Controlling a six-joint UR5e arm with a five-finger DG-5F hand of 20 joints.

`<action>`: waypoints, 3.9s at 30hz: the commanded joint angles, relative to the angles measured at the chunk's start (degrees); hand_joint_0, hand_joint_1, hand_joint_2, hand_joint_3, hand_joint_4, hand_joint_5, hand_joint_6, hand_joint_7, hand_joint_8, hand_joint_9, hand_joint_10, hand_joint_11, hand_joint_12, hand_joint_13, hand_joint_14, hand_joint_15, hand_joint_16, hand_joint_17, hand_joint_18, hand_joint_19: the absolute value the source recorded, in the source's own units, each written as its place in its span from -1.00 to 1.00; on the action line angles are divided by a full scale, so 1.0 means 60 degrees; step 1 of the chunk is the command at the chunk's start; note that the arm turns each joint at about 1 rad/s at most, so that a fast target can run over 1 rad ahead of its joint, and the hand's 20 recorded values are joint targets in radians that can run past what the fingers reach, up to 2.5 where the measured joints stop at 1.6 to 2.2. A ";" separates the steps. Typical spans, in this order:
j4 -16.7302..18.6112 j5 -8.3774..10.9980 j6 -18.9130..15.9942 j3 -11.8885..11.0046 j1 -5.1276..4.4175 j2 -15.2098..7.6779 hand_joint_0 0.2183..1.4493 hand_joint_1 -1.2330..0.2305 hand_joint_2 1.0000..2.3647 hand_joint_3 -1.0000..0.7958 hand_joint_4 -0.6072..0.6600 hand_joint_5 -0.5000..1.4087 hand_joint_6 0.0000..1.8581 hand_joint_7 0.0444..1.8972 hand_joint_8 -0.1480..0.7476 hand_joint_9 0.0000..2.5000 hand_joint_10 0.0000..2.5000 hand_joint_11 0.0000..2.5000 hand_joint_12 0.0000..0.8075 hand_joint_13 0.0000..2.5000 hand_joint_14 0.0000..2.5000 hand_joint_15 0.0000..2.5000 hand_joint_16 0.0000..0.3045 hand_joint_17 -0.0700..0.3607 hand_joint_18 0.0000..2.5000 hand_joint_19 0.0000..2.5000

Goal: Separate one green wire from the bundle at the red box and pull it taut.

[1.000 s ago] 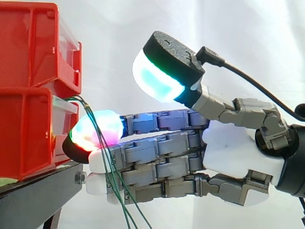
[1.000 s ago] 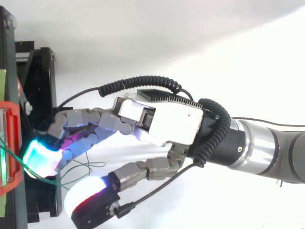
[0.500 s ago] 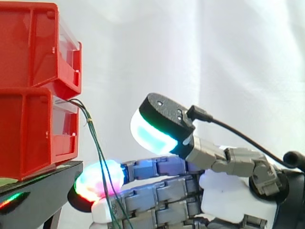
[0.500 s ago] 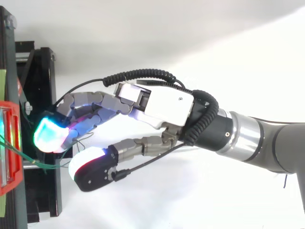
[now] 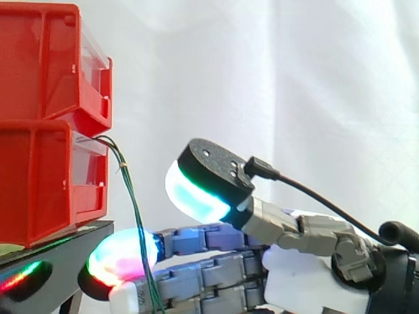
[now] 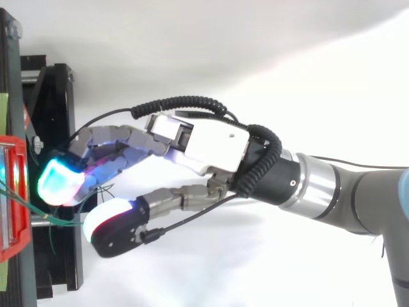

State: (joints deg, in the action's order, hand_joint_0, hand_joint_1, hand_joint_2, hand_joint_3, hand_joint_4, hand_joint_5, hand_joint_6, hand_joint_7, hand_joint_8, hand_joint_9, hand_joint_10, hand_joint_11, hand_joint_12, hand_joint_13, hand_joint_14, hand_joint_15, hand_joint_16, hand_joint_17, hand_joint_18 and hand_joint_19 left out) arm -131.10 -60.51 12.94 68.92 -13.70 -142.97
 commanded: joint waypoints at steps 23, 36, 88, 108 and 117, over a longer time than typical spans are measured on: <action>-0.1222 -0.0154 -0.0457 -0.0602 -0.0148 -0.0064 -0.38 -0.08 -1.00 -0.44 0.36 -0.58 -0.46 0.38 0.12 -0.33 -0.99 -0.80 0.02 -0.43 -1.00 -0.86 -0.70 -0.20 -0.56 -0.77; -0.1515 -0.0154 -0.0647 -0.0734 -0.0177 0.0068 -0.36 -0.11 -1.00 -0.41 0.37 -0.58 -0.46 0.51 0.13 -0.33 -0.99 -0.80 0.02 -0.42 -1.00 -0.86 -0.70 -0.20 -0.55 -0.77; -0.6100 -0.0066 -0.2551 -0.1716 -0.0236 0.0625 -0.34 -0.17 -1.00 -0.40 0.37 -0.60 -0.43 0.50 0.13 -0.33 -0.99 -0.78 0.01 -0.42 -1.00 -0.84 -0.70 -0.19 -0.55 -0.76; -0.7360 0.0212 -0.2713 -0.2111 -0.0309 0.1035 -0.34 -0.17 -1.00 -0.40 0.38 -0.60 -0.43 0.48 0.12 -0.33 -0.99 -0.78 0.01 -0.42 -1.00 -0.84 -0.70 -0.19 -0.55 -0.76; -0.7946 0.0388 -0.2464 -0.2521 -0.0368 0.1035 -0.34 -0.16 -1.00 -0.40 0.36 -0.59 -0.45 0.50 0.12 -0.33 -0.99 -0.78 0.01 -0.42 -1.00 -0.84 -0.70 -0.19 -0.55 -0.76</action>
State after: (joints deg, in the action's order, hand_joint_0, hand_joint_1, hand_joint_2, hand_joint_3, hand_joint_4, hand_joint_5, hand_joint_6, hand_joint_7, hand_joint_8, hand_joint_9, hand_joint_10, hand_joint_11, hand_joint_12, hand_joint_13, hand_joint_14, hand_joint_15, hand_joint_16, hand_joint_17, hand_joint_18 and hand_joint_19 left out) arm -178.21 -58.90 -2.94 54.28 -15.67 -136.77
